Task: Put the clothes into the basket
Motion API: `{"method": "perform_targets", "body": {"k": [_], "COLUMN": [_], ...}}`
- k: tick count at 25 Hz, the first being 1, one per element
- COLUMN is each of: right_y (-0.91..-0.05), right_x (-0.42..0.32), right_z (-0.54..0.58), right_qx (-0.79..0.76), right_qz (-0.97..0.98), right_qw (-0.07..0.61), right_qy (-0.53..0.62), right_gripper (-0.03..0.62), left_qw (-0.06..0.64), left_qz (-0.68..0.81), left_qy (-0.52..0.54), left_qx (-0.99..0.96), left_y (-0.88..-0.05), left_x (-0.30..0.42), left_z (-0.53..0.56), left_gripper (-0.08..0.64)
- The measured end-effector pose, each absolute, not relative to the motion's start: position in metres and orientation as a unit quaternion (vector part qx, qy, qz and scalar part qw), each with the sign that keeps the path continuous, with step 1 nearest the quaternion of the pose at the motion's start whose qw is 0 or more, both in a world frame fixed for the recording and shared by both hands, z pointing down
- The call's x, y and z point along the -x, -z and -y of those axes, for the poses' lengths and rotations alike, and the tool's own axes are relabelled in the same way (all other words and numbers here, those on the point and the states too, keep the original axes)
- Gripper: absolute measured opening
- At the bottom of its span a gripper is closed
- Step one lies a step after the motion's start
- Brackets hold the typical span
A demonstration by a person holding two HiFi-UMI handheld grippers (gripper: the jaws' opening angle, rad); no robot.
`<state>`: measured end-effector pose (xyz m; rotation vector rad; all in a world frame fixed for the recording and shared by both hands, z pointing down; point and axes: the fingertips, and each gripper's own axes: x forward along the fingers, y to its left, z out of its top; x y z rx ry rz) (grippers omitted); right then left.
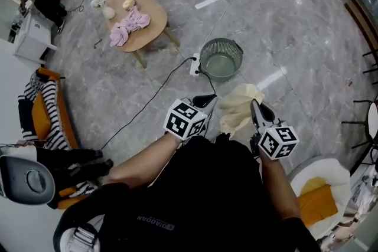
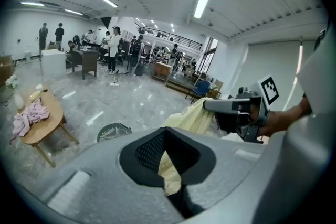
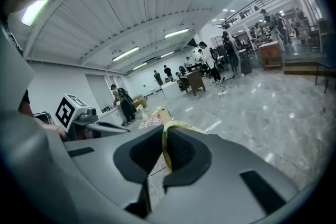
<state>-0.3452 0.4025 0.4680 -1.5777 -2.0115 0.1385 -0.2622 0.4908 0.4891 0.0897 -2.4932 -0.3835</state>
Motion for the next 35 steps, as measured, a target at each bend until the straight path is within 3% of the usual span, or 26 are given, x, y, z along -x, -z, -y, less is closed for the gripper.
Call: {"method": "perform_targets", "body": {"k": [10,35], "right_y": [-0.502,-0.577], "right_x": [0.429,0.499], "right_z": [-0.445,-0.626], "right_qx": [0.624,0.593], "right_qz": [0.719,0.725], "right_qw": [0.306,0.349], "right_qy": [-0.026,0.033], "right_gripper": [0.021,0.021], "left_qw": [0.300,0.348], "left_qz": [0.940,0.917], "left_qy": [0.156,0.191], "left_qx": [0.040,0.021], "left_y": [-0.490,-0.556], "left_x": [0.322,0.372], "left_z": [-0.533,-0.700], "left_gripper": [0.000,0.000]}}
